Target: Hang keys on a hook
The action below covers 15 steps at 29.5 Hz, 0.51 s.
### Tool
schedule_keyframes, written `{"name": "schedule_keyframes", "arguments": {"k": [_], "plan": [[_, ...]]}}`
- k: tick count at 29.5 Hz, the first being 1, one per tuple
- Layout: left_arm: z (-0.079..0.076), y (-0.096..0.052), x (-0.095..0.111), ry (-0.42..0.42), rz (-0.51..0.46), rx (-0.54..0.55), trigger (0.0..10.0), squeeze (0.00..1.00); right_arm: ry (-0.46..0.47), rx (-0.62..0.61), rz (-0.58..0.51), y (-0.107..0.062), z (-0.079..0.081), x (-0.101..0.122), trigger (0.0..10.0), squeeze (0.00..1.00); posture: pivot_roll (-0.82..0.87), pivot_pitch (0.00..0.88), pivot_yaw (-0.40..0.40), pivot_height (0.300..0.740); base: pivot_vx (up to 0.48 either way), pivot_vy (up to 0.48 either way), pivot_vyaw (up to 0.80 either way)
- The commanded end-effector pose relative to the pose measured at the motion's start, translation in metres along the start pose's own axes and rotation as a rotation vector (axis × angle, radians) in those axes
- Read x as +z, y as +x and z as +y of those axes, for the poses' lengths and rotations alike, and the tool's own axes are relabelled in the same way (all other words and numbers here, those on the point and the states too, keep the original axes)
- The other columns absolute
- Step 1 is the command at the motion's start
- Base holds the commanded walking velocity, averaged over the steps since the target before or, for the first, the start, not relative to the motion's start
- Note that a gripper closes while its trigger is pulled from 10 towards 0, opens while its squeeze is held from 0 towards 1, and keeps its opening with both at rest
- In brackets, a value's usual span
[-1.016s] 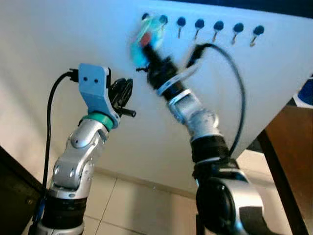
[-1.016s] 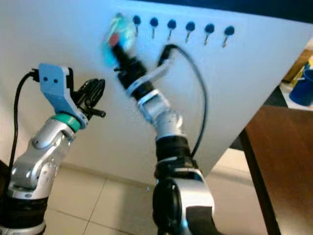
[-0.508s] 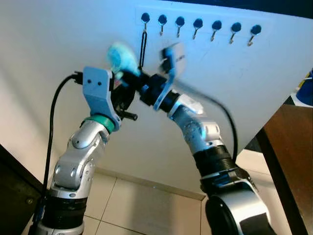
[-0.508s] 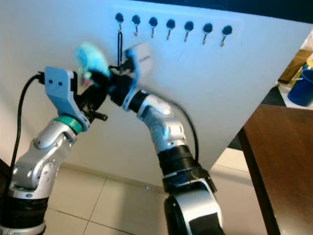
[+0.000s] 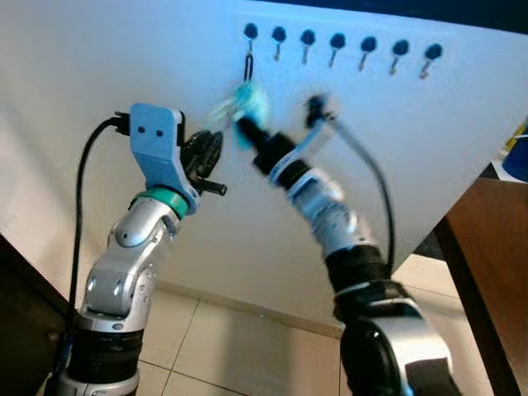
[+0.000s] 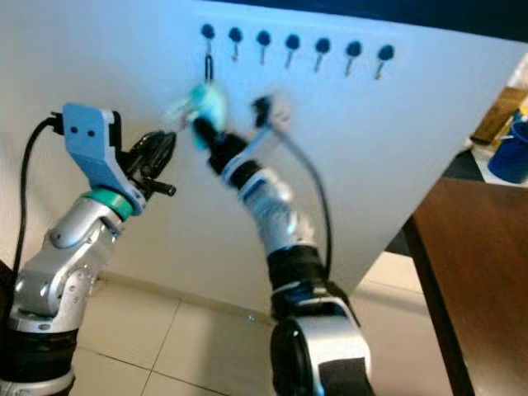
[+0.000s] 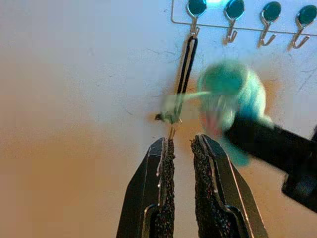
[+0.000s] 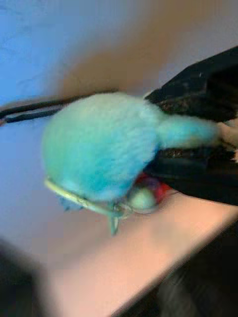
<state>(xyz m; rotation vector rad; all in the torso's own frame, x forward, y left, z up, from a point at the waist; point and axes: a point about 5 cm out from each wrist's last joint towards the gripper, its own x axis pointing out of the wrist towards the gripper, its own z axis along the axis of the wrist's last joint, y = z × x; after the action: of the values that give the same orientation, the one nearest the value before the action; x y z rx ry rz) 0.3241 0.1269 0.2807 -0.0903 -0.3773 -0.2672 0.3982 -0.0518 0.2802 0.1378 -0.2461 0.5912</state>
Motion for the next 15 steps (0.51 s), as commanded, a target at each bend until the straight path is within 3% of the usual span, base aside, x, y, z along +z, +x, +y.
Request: {"name": "schedule_keyframes", "arguments": {"k": [1,2,7,9,15], "plan": [[-0.002,-0.001,0.000,0.003,0.000,-0.005,10.0,0.00,-0.148,0.022,0.060,-0.002,0.007,-0.016,10.0,0.00,0.08,0.097,0.082,0.740,0.000,0.000,0.00],[-0.002,-0.001,0.000,0.003,0.000,-0.006,10.0,0.00,-0.276,0.045,0.073,-0.004,0.007,-0.017,10.0,0.00,0.08,0.096,0.082,0.740,0.000,0.000,0.00],[-0.002,-0.001,0.000,0.002,-0.002,-0.004,10.0,0.00,-0.332,0.017,0.046,-0.005,0.000,-0.010,10.0,0.00,0.08,0.097,0.080,0.740,0.000,0.000,0.00],[-0.002,-0.001,0.001,0.001,-0.004,-0.004,10.0,0.00,-0.427,0.056,0.131,-0.009,-0.003,-0.019,10.0,0.00,0.08,0.097,0.083,0.740,0.000,0.000,0.00],[-0.001,-0.001,0.001,0.001,-0.005,-0.005,10.0,0.00,-0.489,0.121,0.175,-0.013,-0.002,-0.025,10.0,0.00,0.08,0.097,0.083,0.740,0.000,0.000,0.00]]}}
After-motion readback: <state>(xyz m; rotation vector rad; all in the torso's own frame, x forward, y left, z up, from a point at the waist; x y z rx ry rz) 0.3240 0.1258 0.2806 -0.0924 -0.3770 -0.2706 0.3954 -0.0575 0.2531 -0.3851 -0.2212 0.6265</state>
